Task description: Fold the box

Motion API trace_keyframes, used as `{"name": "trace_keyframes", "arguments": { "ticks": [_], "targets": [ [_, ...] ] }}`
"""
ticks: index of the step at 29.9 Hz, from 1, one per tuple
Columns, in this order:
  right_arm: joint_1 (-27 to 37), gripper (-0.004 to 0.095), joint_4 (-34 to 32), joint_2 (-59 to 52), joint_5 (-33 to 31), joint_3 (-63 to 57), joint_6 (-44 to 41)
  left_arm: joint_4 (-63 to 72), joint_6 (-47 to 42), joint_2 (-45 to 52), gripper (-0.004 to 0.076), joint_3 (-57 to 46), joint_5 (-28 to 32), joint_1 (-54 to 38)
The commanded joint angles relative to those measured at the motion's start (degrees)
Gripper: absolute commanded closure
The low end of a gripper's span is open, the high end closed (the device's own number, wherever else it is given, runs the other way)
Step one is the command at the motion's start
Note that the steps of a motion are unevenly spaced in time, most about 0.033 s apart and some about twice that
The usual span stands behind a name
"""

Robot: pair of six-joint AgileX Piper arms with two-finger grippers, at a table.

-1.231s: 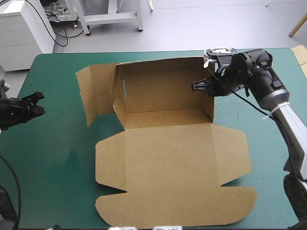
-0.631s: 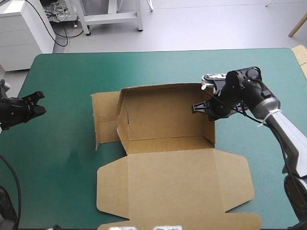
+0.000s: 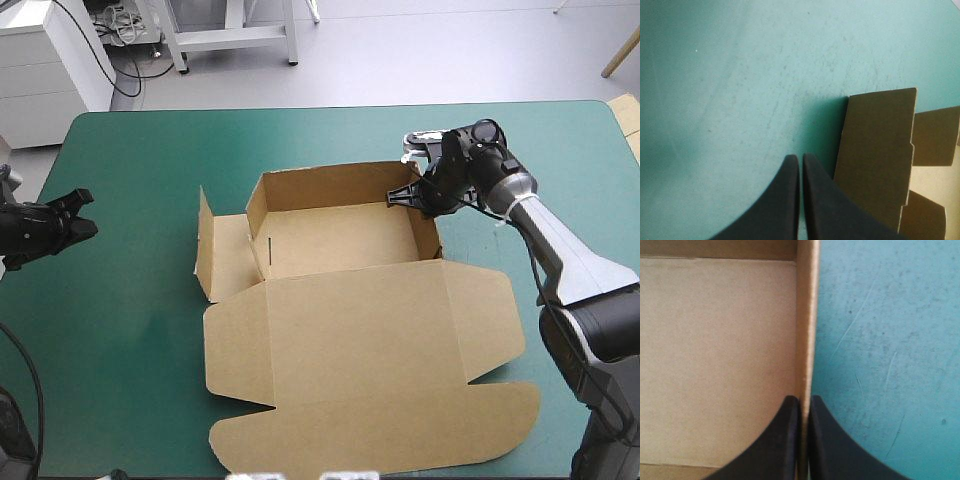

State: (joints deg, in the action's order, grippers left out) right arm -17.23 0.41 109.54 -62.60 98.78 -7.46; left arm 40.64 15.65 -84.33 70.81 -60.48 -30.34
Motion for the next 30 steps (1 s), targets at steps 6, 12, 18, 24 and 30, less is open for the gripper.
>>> {"name": "trace_keyframes", "arguments": {
  "ticks": [6,12,18,24,30],
  "targets": [
    [0.6,0.0433,0.1,0.5,0.1,6.1,1.8,3.3,-0.2,2.1,0.0717,1.4,1.1,-0.1],
    [1.0,-0.0029,-0.4,0.5,-3.7,11.9,2.1,3.3,-0.2,2.1,0.0717,1.4,1.2,-0.1],
    [1.1,-0.0018,1.6,-1.5,-4.4,18.0,2.1,3.3,-0.1,2.1,0.0717,1.4,1.2,-0.1],
    [1.1,-0.0018,0.0,-9.3,-4.4,18.5,2.3,3.3,0.2,2.1,0.0717,1.4,1.2,-0.1],
    [1.1,-0.0018,0.0,-16.7,-4.4,18.4,2.8,6.2,0.2,2.1,0.0717,1.4,1.2,-0.1]
  ]
}}
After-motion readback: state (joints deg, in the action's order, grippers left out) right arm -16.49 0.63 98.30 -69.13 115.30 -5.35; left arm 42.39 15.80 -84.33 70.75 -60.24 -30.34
